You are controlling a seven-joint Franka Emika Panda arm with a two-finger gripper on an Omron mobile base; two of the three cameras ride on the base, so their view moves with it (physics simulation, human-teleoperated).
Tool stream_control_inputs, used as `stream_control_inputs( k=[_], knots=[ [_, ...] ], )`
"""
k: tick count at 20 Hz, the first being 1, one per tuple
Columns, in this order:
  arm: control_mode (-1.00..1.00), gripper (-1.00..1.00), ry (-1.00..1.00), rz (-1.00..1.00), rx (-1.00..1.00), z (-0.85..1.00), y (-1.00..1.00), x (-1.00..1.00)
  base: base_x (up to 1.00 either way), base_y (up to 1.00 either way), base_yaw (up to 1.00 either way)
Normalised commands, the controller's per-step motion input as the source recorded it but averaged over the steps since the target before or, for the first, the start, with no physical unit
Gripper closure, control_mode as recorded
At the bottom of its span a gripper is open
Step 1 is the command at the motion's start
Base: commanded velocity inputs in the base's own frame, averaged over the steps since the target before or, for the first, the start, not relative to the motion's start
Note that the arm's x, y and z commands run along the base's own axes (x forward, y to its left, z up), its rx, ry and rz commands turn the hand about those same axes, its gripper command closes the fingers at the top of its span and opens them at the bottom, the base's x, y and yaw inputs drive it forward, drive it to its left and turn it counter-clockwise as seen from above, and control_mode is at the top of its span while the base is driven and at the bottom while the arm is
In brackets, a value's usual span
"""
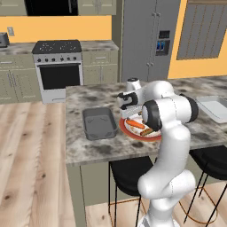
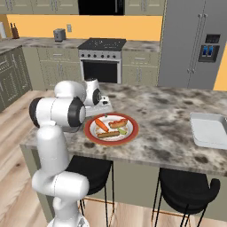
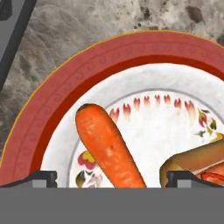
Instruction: Place one cooked food and one vegetable from the large plate to each tupperware container.
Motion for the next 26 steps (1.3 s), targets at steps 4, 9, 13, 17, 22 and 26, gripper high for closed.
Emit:
stream_control_inputs(
  k=[4, 9, 13, 17, 22, 26],
  knots=[
    [-1.0, -1.0, 0.01, 0.06, 0.0, -0.31, 0.0, 0.36, 0.0, 0.0, 0.0],
    [-1.0, -1.0, 0.03, 0.03, 0.0, -0.31, 0.0, -0.39, 0.0, 0.0, 0.0],
    [-1.0, -1.0, 0.0, 0.0, 0.0, -0.24, 0.0, -0.16, 0.0, 0.0, 0.0],
    [-1.0, -1.0, 0.0, 0.01, 0.0, -0.3, 0.0, -0.01, 0.0, 0.0, 0.0],
    [-1.0, -1.0, 0.0, 0.04, 0.0, -0.08, 0.0, 0.0, 0.0, 0.0, 0.0],
    [-1.0, 1.0, 0.05, 0.02, 0.02, -0.29, 0.0, 0.0, 0.0, 0.0, 0.0]
  ],
)
